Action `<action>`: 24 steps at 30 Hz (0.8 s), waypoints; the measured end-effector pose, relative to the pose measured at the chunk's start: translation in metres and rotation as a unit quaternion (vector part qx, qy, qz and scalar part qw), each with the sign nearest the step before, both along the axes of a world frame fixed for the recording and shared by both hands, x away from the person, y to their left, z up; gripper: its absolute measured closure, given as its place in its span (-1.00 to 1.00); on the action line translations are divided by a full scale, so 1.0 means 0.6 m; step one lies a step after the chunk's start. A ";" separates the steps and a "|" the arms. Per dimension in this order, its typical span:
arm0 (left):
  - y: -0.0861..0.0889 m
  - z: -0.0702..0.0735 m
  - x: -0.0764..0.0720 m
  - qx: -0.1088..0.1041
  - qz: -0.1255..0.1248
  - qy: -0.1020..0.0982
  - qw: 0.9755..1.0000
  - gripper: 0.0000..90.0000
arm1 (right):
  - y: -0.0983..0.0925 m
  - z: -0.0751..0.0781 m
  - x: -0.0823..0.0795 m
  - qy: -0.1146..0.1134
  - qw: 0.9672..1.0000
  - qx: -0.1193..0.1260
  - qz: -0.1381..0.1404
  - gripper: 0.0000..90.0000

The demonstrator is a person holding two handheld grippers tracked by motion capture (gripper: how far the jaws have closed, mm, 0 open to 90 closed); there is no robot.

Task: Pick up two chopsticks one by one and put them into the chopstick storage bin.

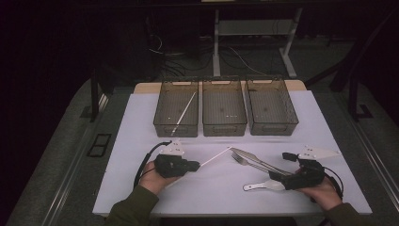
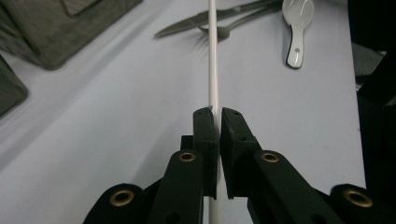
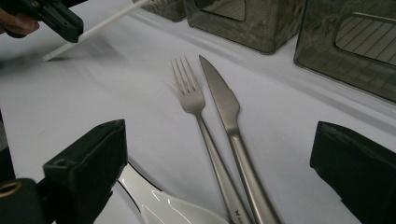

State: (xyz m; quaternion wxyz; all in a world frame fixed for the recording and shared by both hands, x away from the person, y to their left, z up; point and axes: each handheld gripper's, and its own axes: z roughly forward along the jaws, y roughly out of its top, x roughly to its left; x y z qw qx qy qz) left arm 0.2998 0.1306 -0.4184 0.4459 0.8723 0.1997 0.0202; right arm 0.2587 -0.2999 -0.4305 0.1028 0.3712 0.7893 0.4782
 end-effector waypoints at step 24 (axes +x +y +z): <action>0.037 0.080 0.016 -0.091 0.051 -0.059 0.993 0.88 | -0.001 0.000 0.001 0.003 1.000 0.000 -0.003 -0.91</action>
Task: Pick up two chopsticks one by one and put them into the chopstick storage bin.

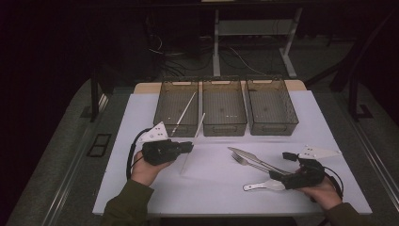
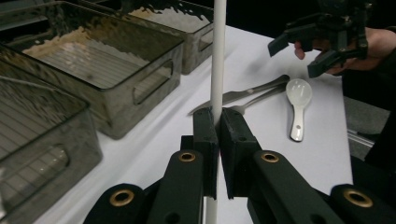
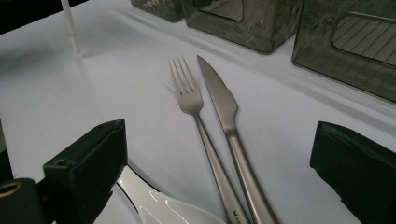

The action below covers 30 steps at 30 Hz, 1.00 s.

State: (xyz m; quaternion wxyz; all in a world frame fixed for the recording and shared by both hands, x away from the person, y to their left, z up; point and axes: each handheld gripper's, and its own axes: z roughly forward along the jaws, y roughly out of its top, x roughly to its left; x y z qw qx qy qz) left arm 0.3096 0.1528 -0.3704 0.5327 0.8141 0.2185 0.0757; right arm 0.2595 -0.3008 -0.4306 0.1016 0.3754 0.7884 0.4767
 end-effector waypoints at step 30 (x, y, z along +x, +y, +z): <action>0.031 0.125 0.182 0.043 0.111 -0.041 0.992 0.88 | -0.001 -0.001 0.000 0.005 1.000 0.004 -0.004 -0.91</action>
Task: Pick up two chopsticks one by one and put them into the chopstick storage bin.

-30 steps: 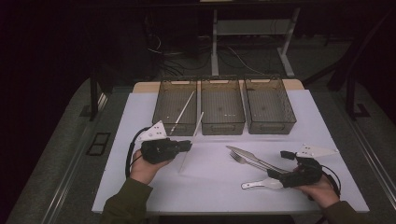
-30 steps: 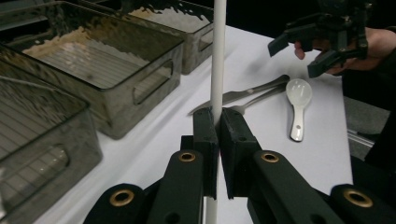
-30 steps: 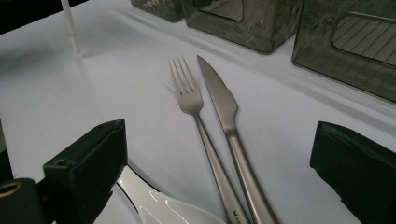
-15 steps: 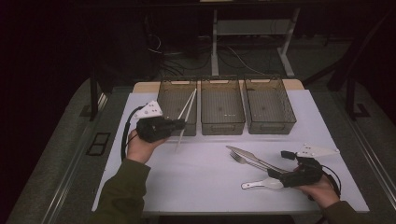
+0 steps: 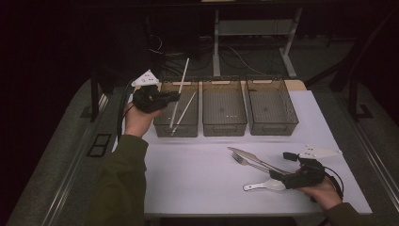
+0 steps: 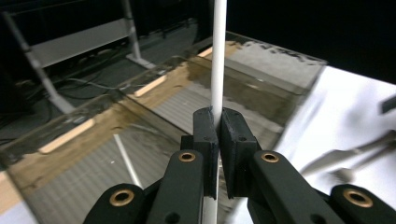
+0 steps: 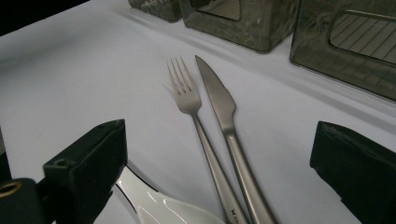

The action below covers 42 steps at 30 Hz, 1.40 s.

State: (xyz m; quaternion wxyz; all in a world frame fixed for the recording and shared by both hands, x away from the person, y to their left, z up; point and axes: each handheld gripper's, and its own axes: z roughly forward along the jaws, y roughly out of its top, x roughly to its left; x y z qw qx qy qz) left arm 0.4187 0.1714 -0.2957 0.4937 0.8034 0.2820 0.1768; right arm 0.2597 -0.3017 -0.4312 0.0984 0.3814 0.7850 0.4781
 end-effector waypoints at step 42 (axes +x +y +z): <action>-0.010 -0.147 0.110 0.125 0.116 0.144 0.975 0.93 | -0.004 0.000 0.001 -0.002 1.000 0.002 0.002 -0.91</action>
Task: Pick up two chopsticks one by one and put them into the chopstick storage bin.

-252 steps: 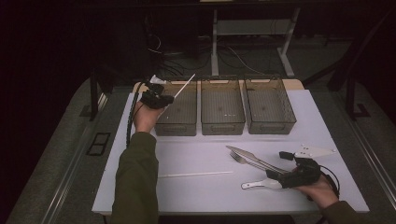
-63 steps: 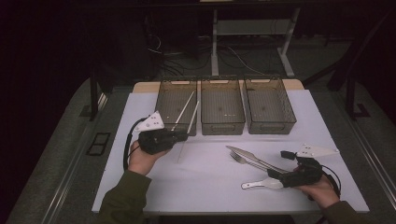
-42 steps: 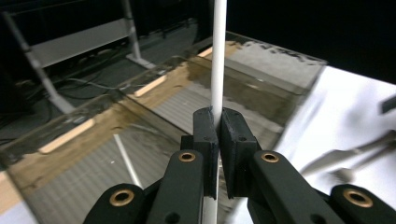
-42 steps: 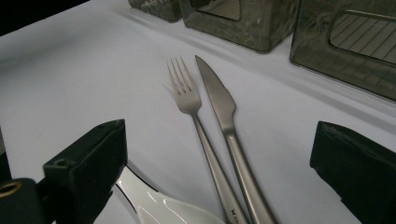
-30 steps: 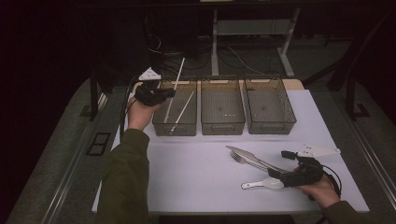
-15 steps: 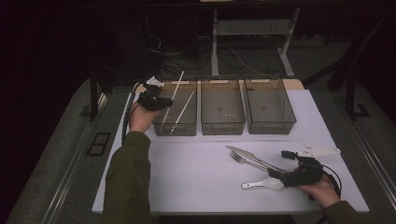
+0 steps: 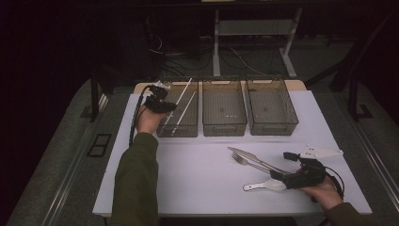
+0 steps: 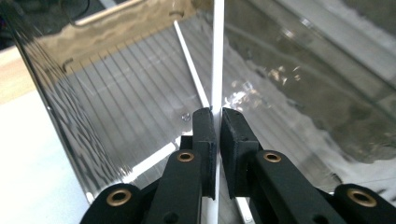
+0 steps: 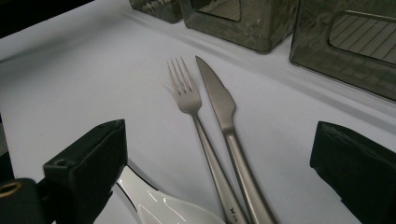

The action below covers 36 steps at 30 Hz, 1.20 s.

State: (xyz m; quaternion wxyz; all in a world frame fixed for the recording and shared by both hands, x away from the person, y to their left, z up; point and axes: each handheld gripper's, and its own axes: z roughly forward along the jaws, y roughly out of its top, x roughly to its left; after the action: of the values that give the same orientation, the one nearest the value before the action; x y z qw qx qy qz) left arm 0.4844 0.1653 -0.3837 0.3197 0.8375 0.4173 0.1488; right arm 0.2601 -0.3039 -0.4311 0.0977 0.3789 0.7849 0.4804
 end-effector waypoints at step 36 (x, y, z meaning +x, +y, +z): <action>-0.028 0.060 -0.106 -0.090 -0.100 -0.050 0.990 0.15 | -0.001 0.000 0.000 -0.004 1.000 -0.001 0.000 -0.91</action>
State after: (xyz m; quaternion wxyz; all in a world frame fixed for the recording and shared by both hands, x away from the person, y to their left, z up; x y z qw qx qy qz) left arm 0.4211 0.1483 -0.3477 0.4272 0.8344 0.3270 0.1199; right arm 0.2598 -0.3043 -0.4310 0.1010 0.3767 0.7853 0.4808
